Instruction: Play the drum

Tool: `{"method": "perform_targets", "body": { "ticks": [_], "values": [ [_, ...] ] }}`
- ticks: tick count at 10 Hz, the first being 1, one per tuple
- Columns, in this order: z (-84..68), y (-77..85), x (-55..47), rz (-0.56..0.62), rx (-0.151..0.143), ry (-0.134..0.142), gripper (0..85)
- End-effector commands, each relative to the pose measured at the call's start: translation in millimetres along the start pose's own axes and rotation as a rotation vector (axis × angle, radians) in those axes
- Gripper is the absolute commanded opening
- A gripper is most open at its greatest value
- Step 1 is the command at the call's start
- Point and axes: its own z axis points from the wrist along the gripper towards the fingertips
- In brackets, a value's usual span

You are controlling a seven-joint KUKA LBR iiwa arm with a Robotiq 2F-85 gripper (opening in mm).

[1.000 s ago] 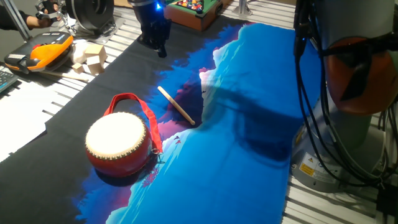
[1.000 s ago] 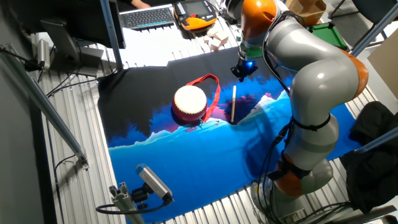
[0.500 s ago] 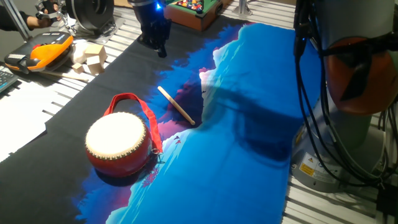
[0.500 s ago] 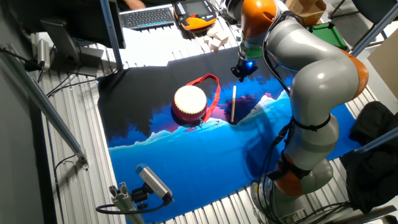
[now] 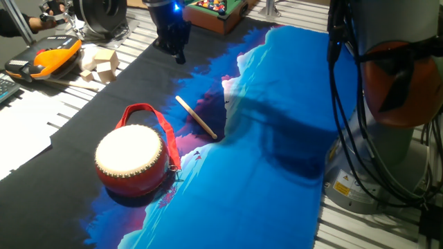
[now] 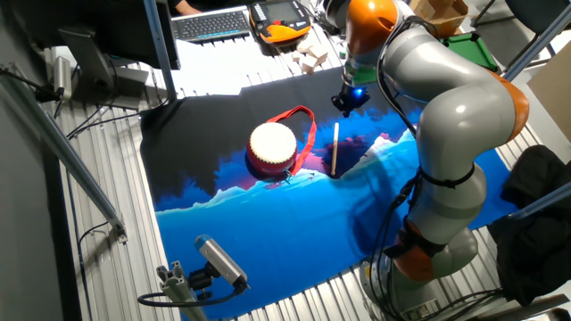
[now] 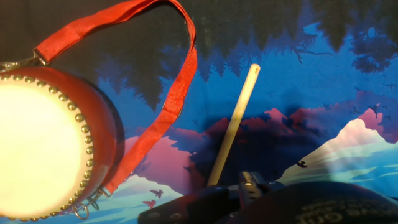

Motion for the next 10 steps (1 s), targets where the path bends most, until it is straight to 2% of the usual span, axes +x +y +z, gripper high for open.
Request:
{"method": "perform_targets", "body": {
  "ticks": [1,2,3,4,5,6,7,9,10],
  "values": [
    [0.2,0.0,0.0,0.001,0.003,-0.018,0.0],
    [0.2,0.0,0.0,-0.005,0.041,-0.055,0.0],
    [0.2,0.0,0.0,0.026,0.004,-0.052,0.0],
    [0.2,0.0,0.0,0.040,-0.002,-0.059,0.0],
    [0.2,0.0,0.0,0.068,-0.030,-0.047,0.0],
    [0.2,0.0,0.0,0.088,-0.030,-0.040,0.0],
    [0.2,0.0,0.0,0.097,-0.011,-0.027,0.0],
    [0.2,0.0,0.0,0.171,0.009,-0.022,0.0],
    [0.2,0.0,0.0,0.212,0.005,-0.056,0.0]
  ]
}}
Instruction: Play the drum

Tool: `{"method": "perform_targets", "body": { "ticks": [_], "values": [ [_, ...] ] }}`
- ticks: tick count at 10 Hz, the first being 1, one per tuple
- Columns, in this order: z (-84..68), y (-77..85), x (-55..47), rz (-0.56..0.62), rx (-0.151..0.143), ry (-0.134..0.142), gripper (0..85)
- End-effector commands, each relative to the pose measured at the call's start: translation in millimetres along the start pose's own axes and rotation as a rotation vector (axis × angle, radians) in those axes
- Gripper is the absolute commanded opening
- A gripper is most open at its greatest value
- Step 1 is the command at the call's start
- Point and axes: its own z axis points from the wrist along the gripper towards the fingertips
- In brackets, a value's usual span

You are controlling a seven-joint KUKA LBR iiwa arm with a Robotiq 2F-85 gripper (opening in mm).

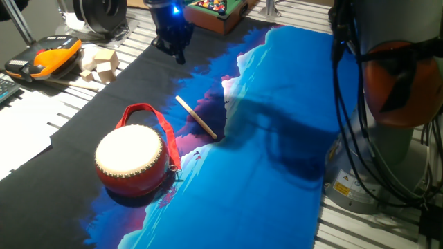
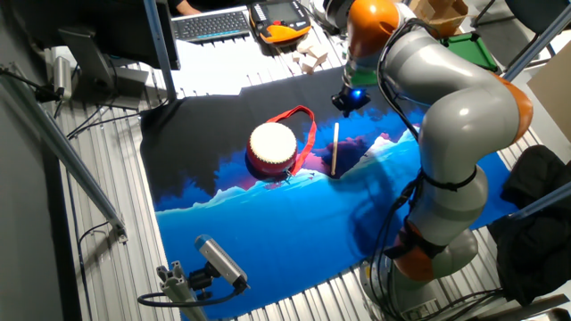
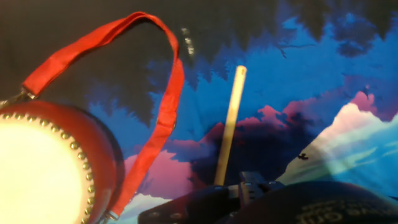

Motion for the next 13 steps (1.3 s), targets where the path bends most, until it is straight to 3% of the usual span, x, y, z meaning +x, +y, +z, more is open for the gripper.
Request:
{"method": "perform_targets", "body": {
  "ticks": [1,3,4,5,6,7,8,10,11,12,13],
  "values": [
    [0.3,0.6,0.1,0.012,0.002,-0.004,0.0],
    [0.3,0.6,0.1,0.047,0.010,0.026,0.0],
    [0.3,0.6,0.1,0.036,-0.005,0.024,0.0],
    [0.3,0.6,0.1,0.008,0.014,0.003,0.0],
    [3.6,-0.9,-4.1,-0.007,0.053,-0.019,0.0],
    [9.8,-4.5,-11.8,0.025,0.053,-0.011,17.0],
    [17.3,-8.9,-20.4,0.072,0.012,0.017,17.0],
    [37.1,-16.8,-39.9,0.100,-0.019,0.042,17.0],
    [46.2,-15.0,-46.2,0.144,-0.028,0.075,34.0],
    [57.7,-12.4,-50.6,0.174,-0.035,0.090,34.0],
    [72.3,-11.5,-55.2,0.181,-0.028,0.070,34.0]
  ]
}}
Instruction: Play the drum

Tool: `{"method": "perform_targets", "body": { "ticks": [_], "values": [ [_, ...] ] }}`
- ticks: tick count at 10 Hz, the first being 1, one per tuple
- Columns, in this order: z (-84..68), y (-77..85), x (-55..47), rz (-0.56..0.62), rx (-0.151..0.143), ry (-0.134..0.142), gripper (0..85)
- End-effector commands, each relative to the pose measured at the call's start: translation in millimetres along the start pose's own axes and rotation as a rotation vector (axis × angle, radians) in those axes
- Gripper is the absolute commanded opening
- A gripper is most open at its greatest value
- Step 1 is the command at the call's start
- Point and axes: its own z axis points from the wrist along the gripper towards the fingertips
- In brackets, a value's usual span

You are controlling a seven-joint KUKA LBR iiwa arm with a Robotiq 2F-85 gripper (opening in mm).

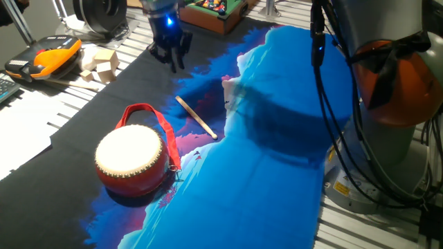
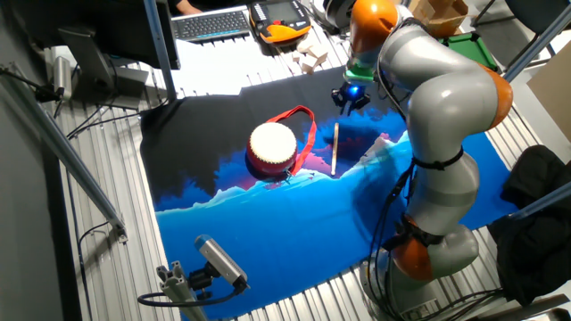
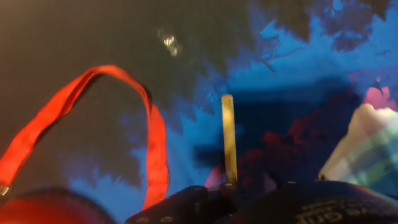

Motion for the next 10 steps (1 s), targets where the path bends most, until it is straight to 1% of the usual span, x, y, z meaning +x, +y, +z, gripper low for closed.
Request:
{"method": "perform_targets", "body": {
  "ticks": [1,2,3,4,5,6,7,8,9,10],
  "values": [
    [24.6,0.3,-5.7,-0.004,0.017,-0.026,34.0],
    [37.0,2.1,-9.5,-0.002,0.033,-0.048,34.0],
    [46.3,2.8,-14.1,-0.001,0.026,-0.047,51.0],
    [55.0,2.4,-19.7,0.000,0.004,-0.047,51.0],
    [65.2,3.5,-24.6,-0.006,0.006,-0.057,51.0],
    [73.2,5.4,-27.4,-0.010,0.006,-0.061,51.0],
    [80.7,7.9,-28.2,-0.010,0.003,-0.066,51.0],
    [88.8,11.3,-27.3,-0.009,0.011,-0.078,51.0],
    [96.7,12.5,-26.2,-0.013,0.042,-0.098,51.0],
    [102.7,9.4,-25.7,-0.023,0.046,-0.106,51.0]
  ]
}}
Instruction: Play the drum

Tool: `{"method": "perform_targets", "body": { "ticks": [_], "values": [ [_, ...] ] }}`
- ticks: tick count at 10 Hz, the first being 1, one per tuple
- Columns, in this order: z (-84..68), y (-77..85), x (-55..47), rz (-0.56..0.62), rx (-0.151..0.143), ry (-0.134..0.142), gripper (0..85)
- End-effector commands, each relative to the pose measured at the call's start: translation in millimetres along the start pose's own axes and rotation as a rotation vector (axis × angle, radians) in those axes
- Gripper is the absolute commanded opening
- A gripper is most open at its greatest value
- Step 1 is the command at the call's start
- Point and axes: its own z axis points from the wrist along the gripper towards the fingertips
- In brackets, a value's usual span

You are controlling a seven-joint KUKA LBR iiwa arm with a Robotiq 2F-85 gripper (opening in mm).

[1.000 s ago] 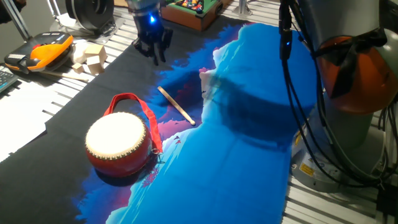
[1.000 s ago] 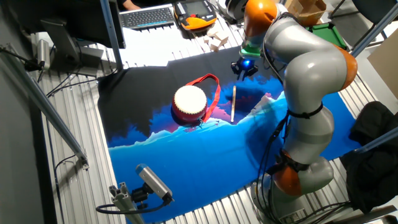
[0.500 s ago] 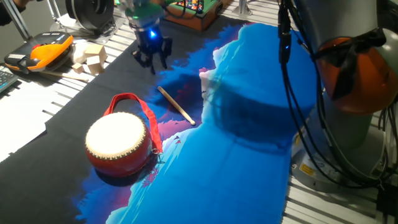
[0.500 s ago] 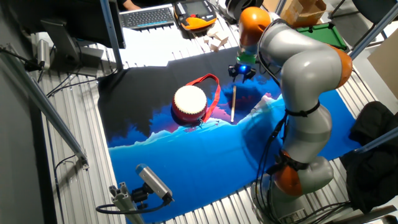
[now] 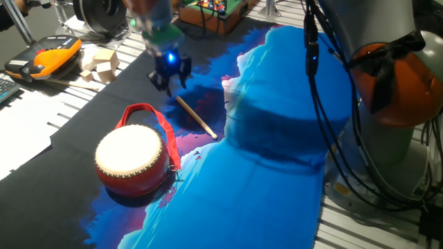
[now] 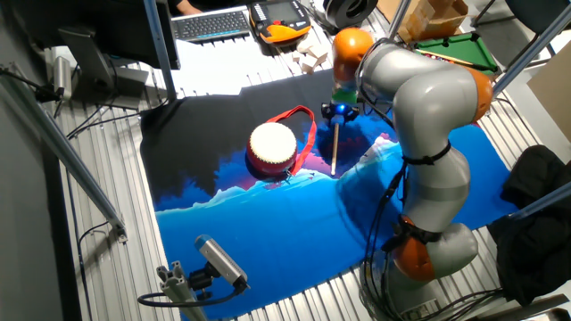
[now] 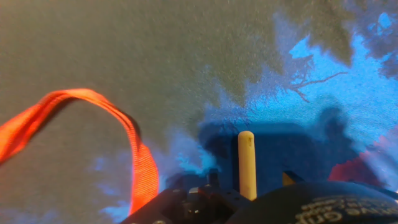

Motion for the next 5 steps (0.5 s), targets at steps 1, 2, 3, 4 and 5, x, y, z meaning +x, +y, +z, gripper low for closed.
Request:
{"method": "perform_targets", "body": {
  "ticks": [1,2,3,4,5],
  "values": [
    [5.8,-1.8,-0.2,-0.005,-0.007,0.000,51.0],
    [9.7,-3.3,-0.4,-0.009,-0.012,-0.002,51.0],
    [14.0,-3.4,-0.5,-0.015,-0.012,-0.006,51.0],
    [16.6,-2.4,-0.5,-0.015,-0.015,-0.006,51.0],
    [20.2,-2.2,-0.8,-0.018,-0.022,-0.003,51.0]
  ]
}}
